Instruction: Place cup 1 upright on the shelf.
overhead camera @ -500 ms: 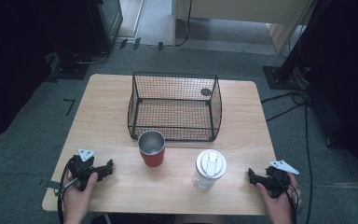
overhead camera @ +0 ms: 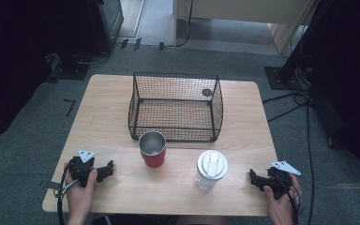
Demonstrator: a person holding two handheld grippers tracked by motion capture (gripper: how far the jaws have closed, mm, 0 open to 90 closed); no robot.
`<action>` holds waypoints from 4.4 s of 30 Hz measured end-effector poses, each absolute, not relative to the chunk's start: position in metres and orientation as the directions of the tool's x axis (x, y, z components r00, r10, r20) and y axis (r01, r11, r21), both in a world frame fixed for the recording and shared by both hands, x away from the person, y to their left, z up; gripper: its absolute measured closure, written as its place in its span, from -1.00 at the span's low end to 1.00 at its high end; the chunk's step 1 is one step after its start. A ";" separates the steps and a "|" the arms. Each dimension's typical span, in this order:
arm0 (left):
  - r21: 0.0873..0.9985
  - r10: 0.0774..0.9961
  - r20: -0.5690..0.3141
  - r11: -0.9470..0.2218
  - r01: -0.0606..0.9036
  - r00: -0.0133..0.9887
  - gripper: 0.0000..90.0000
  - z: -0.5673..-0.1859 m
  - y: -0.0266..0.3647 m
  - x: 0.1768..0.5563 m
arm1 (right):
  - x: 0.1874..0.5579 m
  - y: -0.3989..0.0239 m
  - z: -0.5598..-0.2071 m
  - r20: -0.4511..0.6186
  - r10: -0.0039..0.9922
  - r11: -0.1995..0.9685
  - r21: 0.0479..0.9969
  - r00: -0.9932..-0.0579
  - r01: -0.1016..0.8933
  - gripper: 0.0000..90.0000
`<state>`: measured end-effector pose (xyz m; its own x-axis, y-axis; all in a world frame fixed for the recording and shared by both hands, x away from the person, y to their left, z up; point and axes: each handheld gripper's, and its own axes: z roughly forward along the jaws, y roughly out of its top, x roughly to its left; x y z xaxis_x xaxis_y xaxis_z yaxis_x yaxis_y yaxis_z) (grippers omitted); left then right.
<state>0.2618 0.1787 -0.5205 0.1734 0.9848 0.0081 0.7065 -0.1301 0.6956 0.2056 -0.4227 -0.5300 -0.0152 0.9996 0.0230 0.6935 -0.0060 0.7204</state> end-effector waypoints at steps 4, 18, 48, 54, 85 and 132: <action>0.709 0.985 -0.027 -0.102 0.697 0.171 -0.95 -0.516 0.179 0.259 | 0.206 -0.423 -0.530 0.023 1.000 -0.006 0.720 -0.015 0.694 -1.00; 0.765 0.965 -0.019 -0.154 0.625 0.261 -0.95 -0.484 0.143 0.243 | 0.206 -0.423 -0.530 0.023 1.000 -0.006 0.720 -0.016 0.694 -1.00; 0.769 0.904 -0.016 -0.262 0.582 0.427 -0.95 -0.454 0.067 0.238 | 0.206 -0.423 -0.530 0.024 1.000 -0.006 0.720 -0.016 0.694 -1.00; 0.774 0.891 -0.015 -0.276 0.569 0.453 -0.96 -0.452 0.056 0.239 | 0.206 -0.423 -0.530 0.024 1.000 -0.006 0.720 -0.016 0.693 -1.00; 0.744 0.890 -0.017 -0.294 0.600 0.456 -0.90 -0.450 0.014 0.270 | 0.206 -0.423 -0.530 0.024 1.000 -0.006 0.720 -0.016 0.694 -1.00; 0.991 0.894 0.016 -0.074 0.112 0.449 -0.82 -0.406 0.023 0.255 | 0.206 -0.423 -0.530 0.024 1.000 -0.007 0.721 -0.016 0.693 -1.00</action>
